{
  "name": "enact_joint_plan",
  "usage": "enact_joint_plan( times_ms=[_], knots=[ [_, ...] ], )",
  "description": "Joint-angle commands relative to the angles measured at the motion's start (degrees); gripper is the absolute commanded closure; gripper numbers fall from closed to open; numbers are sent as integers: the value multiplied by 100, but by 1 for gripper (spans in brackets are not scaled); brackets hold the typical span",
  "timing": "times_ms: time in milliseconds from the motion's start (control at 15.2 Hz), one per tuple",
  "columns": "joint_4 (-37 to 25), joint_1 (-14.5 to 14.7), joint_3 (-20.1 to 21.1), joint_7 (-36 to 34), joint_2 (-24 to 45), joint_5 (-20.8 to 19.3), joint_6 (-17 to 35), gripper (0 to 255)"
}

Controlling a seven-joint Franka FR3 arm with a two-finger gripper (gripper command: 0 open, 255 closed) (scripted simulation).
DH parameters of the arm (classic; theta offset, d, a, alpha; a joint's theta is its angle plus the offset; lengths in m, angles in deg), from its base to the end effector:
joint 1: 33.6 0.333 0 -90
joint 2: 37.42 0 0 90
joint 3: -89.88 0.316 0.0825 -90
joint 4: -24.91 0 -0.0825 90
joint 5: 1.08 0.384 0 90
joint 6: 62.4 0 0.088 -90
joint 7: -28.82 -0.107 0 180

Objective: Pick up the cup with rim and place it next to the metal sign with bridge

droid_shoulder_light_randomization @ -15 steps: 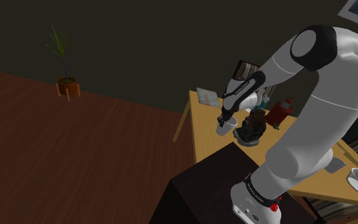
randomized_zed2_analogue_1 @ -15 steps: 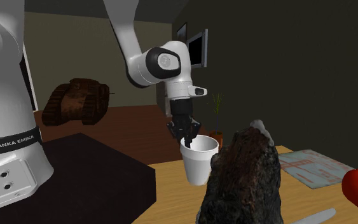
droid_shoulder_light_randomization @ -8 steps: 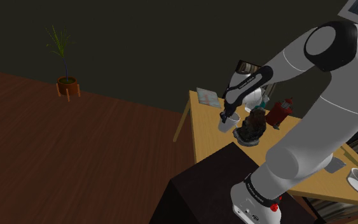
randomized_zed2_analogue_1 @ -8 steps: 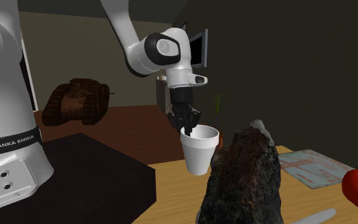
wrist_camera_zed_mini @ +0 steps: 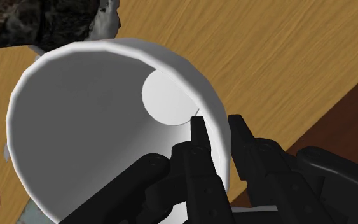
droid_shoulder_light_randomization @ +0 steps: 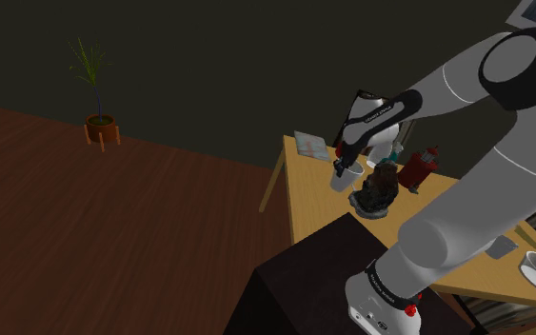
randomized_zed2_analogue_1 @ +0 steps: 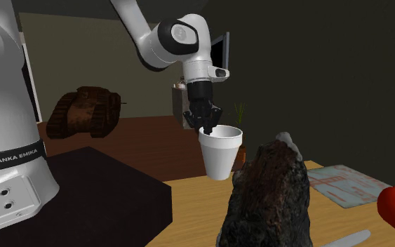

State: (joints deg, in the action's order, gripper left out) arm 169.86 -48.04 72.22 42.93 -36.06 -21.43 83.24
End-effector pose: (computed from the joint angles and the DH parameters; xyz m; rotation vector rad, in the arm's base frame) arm 0.3898 -0.2400 0.2652 2.9541 -0.0275 -0.1351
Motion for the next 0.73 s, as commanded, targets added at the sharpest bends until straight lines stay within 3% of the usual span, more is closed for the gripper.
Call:
enact_joint_plan(
  times_ms=[0,660],
  knots=[
    [-24,-1,-2,42,-151,6,-171,255],
    [-217,30,44,181,-829,52,-1032,255]
  ],
)
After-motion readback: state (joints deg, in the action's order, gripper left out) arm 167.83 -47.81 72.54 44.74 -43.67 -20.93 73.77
